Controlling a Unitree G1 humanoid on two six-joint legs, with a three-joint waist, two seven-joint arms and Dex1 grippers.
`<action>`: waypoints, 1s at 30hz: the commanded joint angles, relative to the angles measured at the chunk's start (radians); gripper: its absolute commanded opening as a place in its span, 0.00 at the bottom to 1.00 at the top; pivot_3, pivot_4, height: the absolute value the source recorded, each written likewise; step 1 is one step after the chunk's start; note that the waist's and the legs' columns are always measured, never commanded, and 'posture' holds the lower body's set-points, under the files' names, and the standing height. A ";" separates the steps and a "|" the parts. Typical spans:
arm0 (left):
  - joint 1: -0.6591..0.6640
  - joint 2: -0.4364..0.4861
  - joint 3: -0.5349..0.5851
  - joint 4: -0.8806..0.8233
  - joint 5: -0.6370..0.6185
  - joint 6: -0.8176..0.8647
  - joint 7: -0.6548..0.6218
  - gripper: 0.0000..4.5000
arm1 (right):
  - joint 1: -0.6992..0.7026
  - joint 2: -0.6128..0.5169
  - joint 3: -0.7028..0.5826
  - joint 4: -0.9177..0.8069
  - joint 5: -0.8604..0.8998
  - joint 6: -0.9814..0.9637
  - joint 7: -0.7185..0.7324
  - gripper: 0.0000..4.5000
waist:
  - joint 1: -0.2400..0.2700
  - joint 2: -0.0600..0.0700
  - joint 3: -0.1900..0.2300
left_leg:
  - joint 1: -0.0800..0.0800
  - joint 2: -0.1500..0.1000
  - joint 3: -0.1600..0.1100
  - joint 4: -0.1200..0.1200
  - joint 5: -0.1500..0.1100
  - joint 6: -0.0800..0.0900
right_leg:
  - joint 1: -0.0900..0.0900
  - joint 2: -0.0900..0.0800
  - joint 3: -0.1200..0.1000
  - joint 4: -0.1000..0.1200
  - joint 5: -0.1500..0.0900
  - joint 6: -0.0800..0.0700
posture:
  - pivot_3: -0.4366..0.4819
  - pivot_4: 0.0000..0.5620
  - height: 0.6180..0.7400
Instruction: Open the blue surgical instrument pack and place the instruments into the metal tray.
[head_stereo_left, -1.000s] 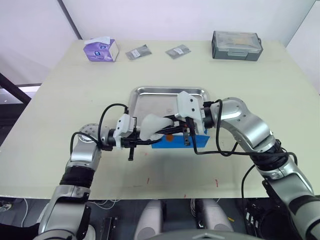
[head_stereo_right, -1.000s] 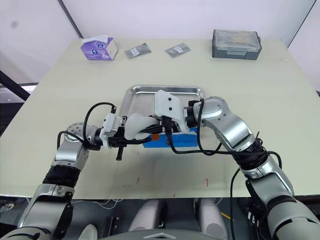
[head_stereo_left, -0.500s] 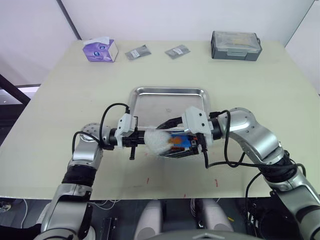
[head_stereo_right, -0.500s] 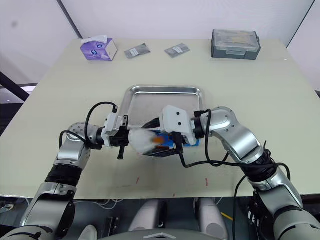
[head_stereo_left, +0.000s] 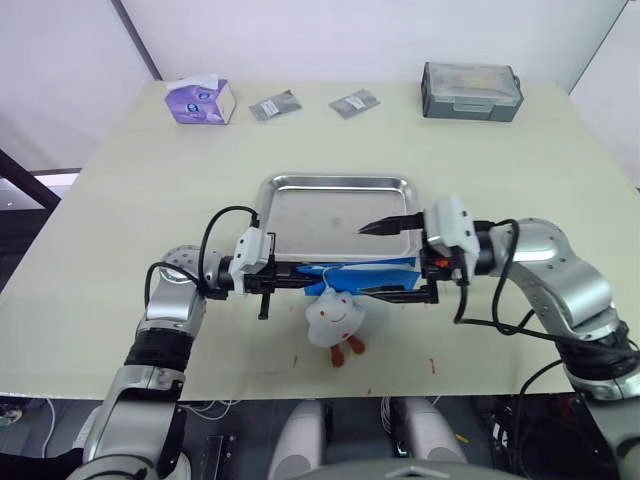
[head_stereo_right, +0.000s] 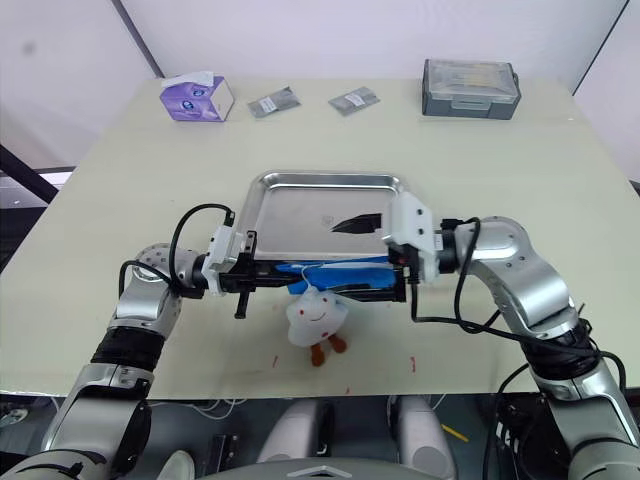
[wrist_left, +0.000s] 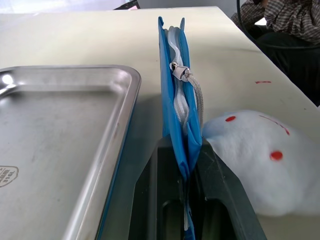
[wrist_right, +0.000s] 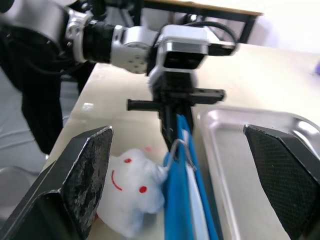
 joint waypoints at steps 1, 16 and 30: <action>0.008 0.001 0.003 0.003 -0.003 -0.012 -0.005 0.00 | 0.045 -0.020 -0.071 0.019 0.023 -0.044 0.007 0.98 | 0.000 0.000 0.000 | 0.000 0.000 0.000 0.000 0.000 0.000 | 0.000 0.000 0.000 0.000 0.000 0.000 | 0.48 0.27 0.95; -0.005 -0.006 -0.001 0.015 0.000 -0.019 -0.013 0.00 | 0.196 0.029 -0.022 0.280 -0.075 -0.233 0.053 0.98 | 0.000 0.000 0.000 | 0.001 0.000 0.001 0.000 0.000 0.000 | 0.000 0.000 0.001 0.000 0.000 0.000 | 0.48 0.27 0.95; -0.007 0.000 0.002 0.009 -0.001 -0.015 -0.013 0.00 | 0.130 0.104 0.004 0.370 -0.093 -0.268 0.071 0.09 | 0.000 0.000 0.000 | 0.001 0.000 0.001 0.000 0.000 0.000 | 0.000 0.000 0.001 0.000 0.000 0.000 | 0.48 0.27 0.95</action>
